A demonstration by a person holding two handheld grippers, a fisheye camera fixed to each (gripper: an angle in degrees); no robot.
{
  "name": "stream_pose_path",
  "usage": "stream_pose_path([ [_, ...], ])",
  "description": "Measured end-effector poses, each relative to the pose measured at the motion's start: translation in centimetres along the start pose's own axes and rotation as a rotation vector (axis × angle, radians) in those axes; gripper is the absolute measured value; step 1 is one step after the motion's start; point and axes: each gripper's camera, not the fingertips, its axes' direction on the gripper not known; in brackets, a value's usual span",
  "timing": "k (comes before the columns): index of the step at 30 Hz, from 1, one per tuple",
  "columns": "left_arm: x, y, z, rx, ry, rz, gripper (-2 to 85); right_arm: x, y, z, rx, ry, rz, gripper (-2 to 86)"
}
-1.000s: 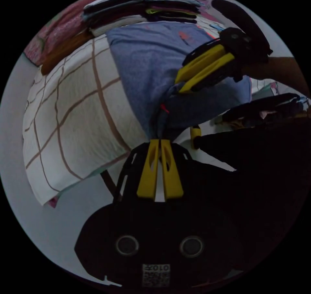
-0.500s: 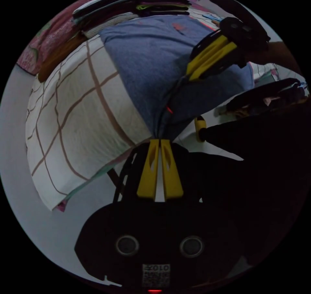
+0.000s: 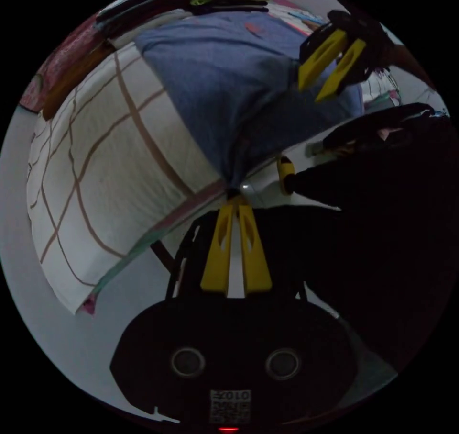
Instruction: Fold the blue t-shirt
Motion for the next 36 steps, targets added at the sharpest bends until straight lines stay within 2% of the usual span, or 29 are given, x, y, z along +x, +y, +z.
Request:
stream_pose_path([
  [3, -0.3, 1.2, 0.3, -0.033, -0.009, -0.015, 0.3, 0.8, 1.0, -1.1, -0.006, 0.077, 0.01, 7.3],
  [6, -1.0, 0.4, -1.8, 0.081, -0.064, -0.034, 0.4, 4.3, 1.9, -3.5, 0.076, 0.237, 0.151, 7.5],
  [10, -0.9, -4.2, -3.4, 0.239, -0.1, 0.046, 0.6, 12.7, 0.6, -6.8, 0.142, 0.479, 0.295, 7.6],
  [14, 1.3, -8.4, -2.2, 0.304, -0.062, 0.186, 0.6, 20.6, -1.4, -9.4, 0.218, 0.491, 0.434, 7.7],
  [19, 4.1, -11.0, 0.4, 0.243, -0.059, 0.334, 0.4, 27.9, -2.9, -9.9, 0.199, 0.394, 0.503, 6.8],
  [23, 4.6, -11.5, 1.3, 0.25, -0.043, 0.348, 0.0, 28.4, -2.8, -8.0, 0.086, 0.401, 0.421, 4.1],
  [24, 4.6, -11.5, 1.3, 0.249, -0.034, 0.349, 0.0, 28.0, -2.6, -7.8, 0.057, 0.493, 0.395, 3.8],
  [27, 5.3, -11.6, 1.9, 0.247, -0.049, 0.374, -0.1, 28.3, -2.0, -8.4, 0.027, 0.611, 0.435, 3.0],
  [30, 6.2, -12.0, 2.6, 0.25, -0.074, 0.376, -0.2, 29.4, -0.9, -8.7, -0.019, 0.574, 0.477, 2.8],
  [33, 6.8, -12.7, 2.8, 0.233, -0.063, 0.36, -0.2, 28.9, 1.0, -9.6, 0.005, 0.574, 0.455, 3.6],
  [36, 7.7, -12.9, 2.0, 0.213, -0.065, 0.368, -0.1, 27.3, 4.7, -11.8, 0.107, 0.613, 0.505, 4.5],
])
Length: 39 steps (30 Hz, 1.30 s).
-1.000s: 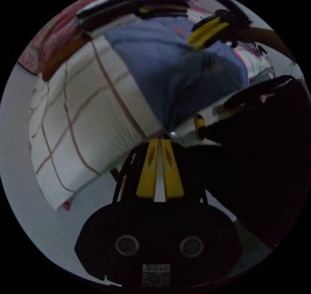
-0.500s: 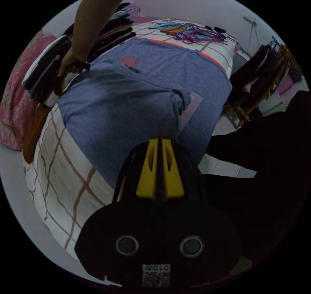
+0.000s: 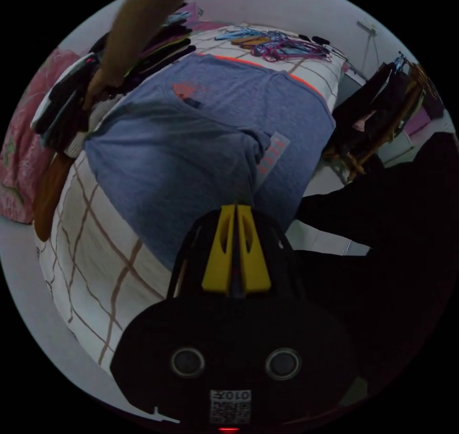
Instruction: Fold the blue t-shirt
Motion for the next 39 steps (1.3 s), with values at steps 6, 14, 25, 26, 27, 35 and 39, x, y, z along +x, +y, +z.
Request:
stream_pose_path([
  [6, 1.6, 1.4, -0.9, -0.05, -0.113, -0.101, 0.2, 1.7, 13.1, -5.2, 0.126, -0.108, 0.172, 5.2],
  [14, 3.5, 1.9, 5.4, -0.35, 0.033, -0.032, 0.3, -5.5, 29.9, -6.8, -0.02, -0.297, 0.123, 5.2],
  [25, 3.3, -2.4, 1.8, -0.115, 0.065, -0.063, 1.9, 6.6, 47.4, -9.0, 0.022, -0.231, 0.707, 8.6],
  [26, 3.9, -3.8, 1.7, -0.085, 0.05, -0.008, 2.8, 7.4, 49.1, -9.1, 0.018, -0.213, 0.753, 8.5],
  [27, 4.4, -4.5, 1.7, -0.071, 0.036, 0.027, 3.4, 8.8, 52.3, -9.4, 0.0, -0.181, 0.827, 8.5],
  [35, 13.7, -13.8, 4.5, 0.082, 0.087, 0.448, 8.3, 12.4, 66.5, -9.6, -0.136, -0.291, 0.876, 9.4],
  [39, 16.4, -15.9, 5.4, 0.099, 0.093, 0.503, 9.4, 12.5, 70.0, -7.4, -0.221, -0.38, 0.815, 9.7],
])
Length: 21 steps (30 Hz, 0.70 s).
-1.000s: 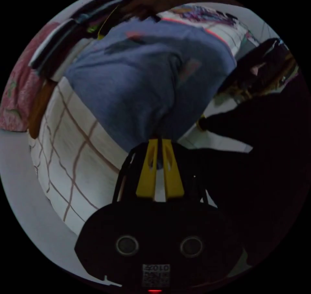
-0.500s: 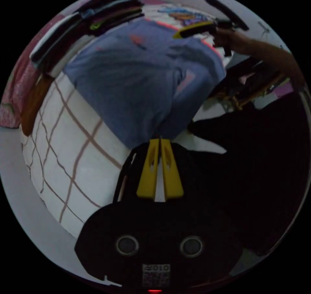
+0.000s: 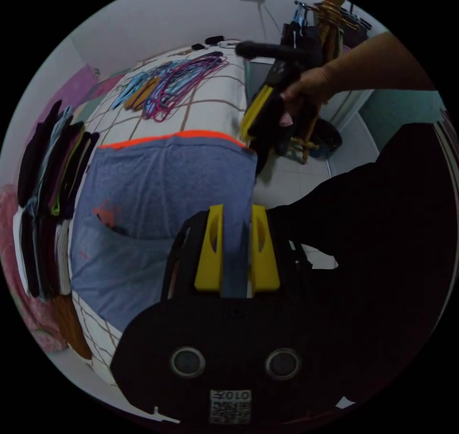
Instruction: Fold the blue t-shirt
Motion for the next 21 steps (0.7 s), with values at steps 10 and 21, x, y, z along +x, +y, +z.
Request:
stream_pose_path([
  [10, 2.9, -3.9, 2.4, -0.003, -0.068, 0.065, 12.7, 7.1, -2.5, -0.2, -0.114, -0.088, -0.062, 4.0],
  [21, 2.0, -6.0, 4.2, -0.036, -0.156, -0.281, 18.5, 10.9, -10.1, -8.0, -0.048, -0.504, -0.201, 3.7],
])
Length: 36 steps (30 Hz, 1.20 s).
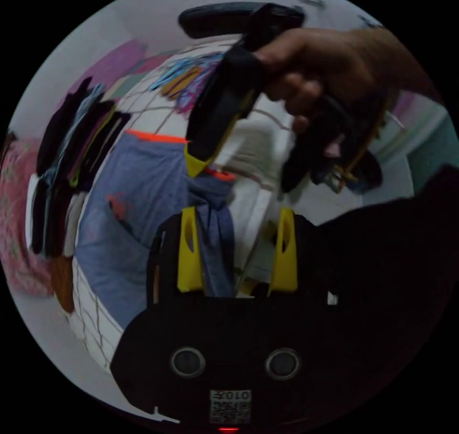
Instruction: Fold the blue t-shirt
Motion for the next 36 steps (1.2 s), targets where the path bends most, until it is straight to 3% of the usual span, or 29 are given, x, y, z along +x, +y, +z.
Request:
stream_pose_path([
  [5, -1.4, -0.1, 1.3, -0.044, -0.144, -0.05, 17.7, 1.1, -2.4, -0.7, 0.001, -0.148, 0.09, 3.7],
  [14, -5.5, 1.1, -0.1, -0.01, -0.044, -0.203, 7.1, -0.4, -5.0, -2.3, -0.038, -0.118, 0.047, 3.7],
  [18, -7.9, 3.2, -1.6, 0.061, 0.129, -0.246, 6.4, -1.6, -6.9, -6.0, 0.051, 0.046, -0.103, 5.1],
  [22, -9.7, 6.4, -3.9, 0.168, 0.307, -0.286, 6.1, 0.2, -12.4, -11.1, 0.214, 0.239, -0.049, 7.1],
  [27, -10.2, 7.7, -4.8, 0.122, 0.245, -0.317, 6.1, 2.1, -22.0, -13.0, 0.346, 0.326, 0.071, 9.4],
  [36, -11.2, 10.2, -6.3, 0.084, 0.185, -0.353, 6.1, -0.1, -31.7, -7.3, 0.24, 0.496, 0.224, 10.3],
])
